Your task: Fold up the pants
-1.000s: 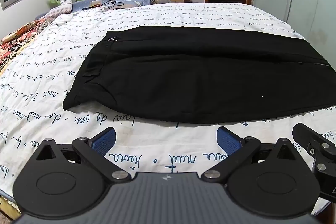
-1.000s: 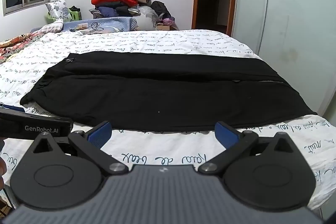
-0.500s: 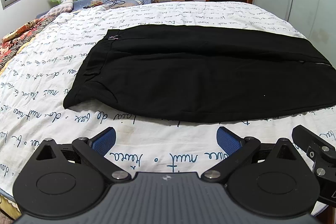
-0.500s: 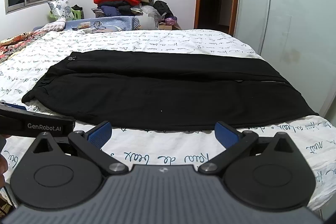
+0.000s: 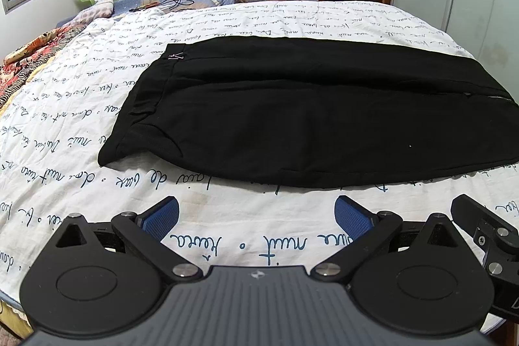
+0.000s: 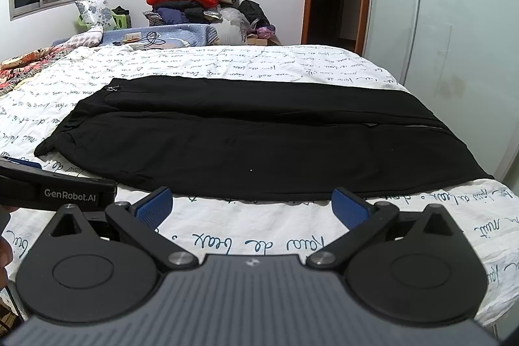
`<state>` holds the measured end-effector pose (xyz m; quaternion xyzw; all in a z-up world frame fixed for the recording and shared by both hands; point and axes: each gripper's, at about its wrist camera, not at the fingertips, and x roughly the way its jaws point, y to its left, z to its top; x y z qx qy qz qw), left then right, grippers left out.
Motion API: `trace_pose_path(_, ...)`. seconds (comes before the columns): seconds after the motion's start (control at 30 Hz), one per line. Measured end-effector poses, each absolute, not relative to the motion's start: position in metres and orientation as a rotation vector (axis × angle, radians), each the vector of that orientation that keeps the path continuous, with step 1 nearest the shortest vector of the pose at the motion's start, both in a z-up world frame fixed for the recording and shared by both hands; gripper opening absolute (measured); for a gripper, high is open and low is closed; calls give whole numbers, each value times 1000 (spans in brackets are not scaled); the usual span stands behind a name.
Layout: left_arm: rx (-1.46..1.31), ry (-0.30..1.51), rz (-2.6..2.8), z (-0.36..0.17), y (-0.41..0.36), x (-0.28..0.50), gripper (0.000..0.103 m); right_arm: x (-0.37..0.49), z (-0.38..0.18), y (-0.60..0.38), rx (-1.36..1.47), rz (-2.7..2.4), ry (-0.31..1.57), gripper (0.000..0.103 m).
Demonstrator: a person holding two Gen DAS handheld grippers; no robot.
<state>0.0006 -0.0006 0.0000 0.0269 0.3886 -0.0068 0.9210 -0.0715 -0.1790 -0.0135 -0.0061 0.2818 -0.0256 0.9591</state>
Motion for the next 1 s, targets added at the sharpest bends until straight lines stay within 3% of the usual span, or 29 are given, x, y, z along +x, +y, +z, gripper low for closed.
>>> trace_pose_path(1.0,52,803,-10,-16,14,-7,103,-68,-22,-171,-25,-44,578,103)
